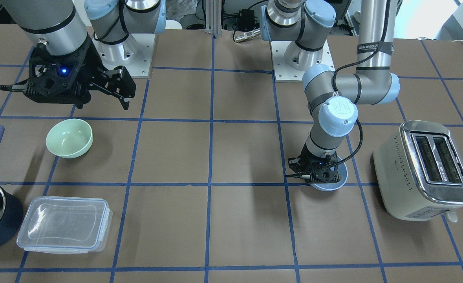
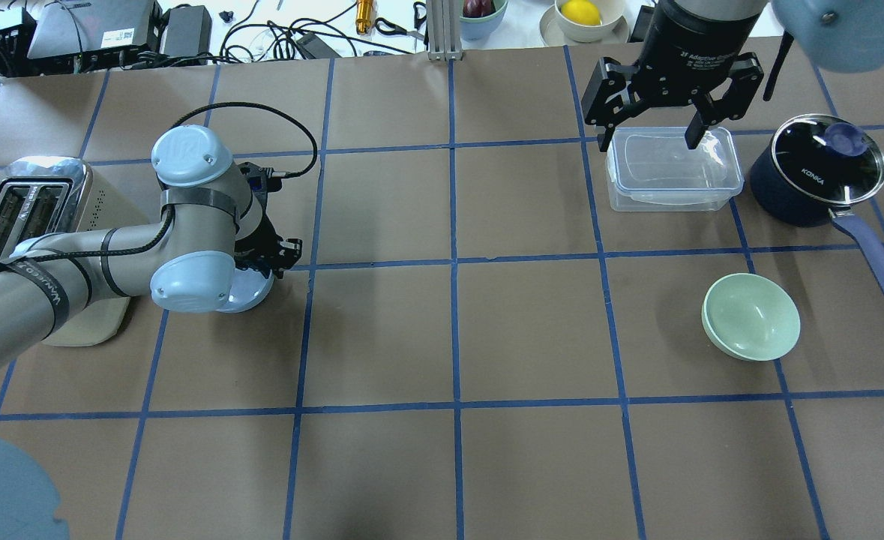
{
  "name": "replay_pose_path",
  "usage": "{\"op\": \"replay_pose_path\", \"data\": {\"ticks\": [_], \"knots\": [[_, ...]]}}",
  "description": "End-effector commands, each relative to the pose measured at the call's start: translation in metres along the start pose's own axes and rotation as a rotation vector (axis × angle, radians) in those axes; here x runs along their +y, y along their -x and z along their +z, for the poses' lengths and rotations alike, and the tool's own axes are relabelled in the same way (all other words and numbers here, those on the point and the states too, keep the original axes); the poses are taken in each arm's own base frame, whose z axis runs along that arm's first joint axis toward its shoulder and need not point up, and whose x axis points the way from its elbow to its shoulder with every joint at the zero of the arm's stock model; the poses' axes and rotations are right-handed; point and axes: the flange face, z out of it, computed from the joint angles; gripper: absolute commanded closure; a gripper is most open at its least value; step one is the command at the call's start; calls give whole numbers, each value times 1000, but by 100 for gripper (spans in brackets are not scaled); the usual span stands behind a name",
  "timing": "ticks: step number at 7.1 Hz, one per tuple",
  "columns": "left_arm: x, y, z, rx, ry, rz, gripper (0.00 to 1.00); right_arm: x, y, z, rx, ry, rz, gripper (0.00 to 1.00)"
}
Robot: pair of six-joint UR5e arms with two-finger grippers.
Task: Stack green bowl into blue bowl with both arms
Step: 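Slide the blue bowl to center with left gripper while right descends to green bowl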
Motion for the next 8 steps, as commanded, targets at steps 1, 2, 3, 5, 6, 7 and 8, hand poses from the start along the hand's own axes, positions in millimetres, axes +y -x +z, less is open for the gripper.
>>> {"op": "replay_pose_path", "data": {"ticks": [1,2,3,5,6,7,8], "knots": [[12,-51,-13,8,-3,-70,96,0,0,0,-1,1,0,0],[7,-101,-22,30,-30,-108,96,-2,-2,2,-1,4,3,0],[9,-157,-29,93,-40,-196,96,-3,-4,3,-1,8,6,0],[3,-260,-60,96,-31,-203,96,-6,-22,6,10,29,22,0],[-9,-278,-54,97,-27,-236,96,-11,-49,7,7,38,-7,0],[-4,-292,-40,91,-13,-256,95,-7,-74,21,-3,101,-78,0],[0,-308,-33,113,-34,-278,96,-7,-111,44,7,146,-90,0]]}}
